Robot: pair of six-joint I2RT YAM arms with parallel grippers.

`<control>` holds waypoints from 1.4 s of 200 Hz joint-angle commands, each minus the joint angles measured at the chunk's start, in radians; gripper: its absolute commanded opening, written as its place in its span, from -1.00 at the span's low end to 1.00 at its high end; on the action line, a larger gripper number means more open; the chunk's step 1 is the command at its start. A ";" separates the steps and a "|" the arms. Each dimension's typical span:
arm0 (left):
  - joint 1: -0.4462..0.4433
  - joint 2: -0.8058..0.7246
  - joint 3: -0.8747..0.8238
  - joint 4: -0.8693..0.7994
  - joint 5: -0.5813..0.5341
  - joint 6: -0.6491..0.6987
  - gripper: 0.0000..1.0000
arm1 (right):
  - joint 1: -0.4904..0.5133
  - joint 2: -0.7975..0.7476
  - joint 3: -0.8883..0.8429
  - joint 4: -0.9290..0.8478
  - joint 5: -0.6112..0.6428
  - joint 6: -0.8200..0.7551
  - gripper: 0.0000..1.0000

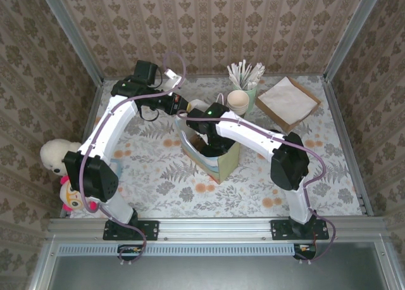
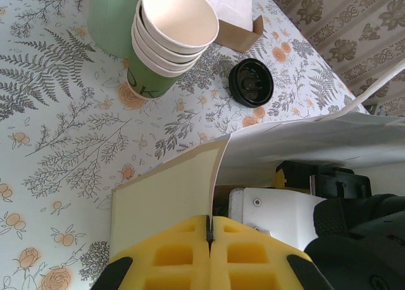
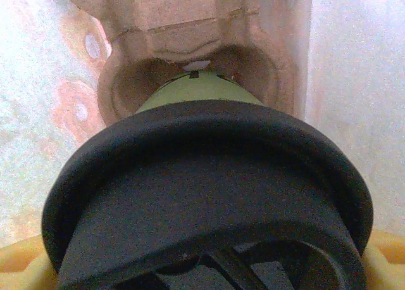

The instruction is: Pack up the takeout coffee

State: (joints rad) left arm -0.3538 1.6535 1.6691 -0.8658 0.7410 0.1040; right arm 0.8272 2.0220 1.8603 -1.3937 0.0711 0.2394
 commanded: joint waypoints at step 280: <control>-0.005 -0.033 -0.008 0.011 0.023 -0.006 -1.00 | -0.005 -0.082 -0.089 0.129 -0.017 0.016 -0.07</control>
State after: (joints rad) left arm -0.3538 1.6535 1.6665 -0.8623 0.7444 0.1043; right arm 0.8242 1.9759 1.7844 -1.2968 0.0673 0.2394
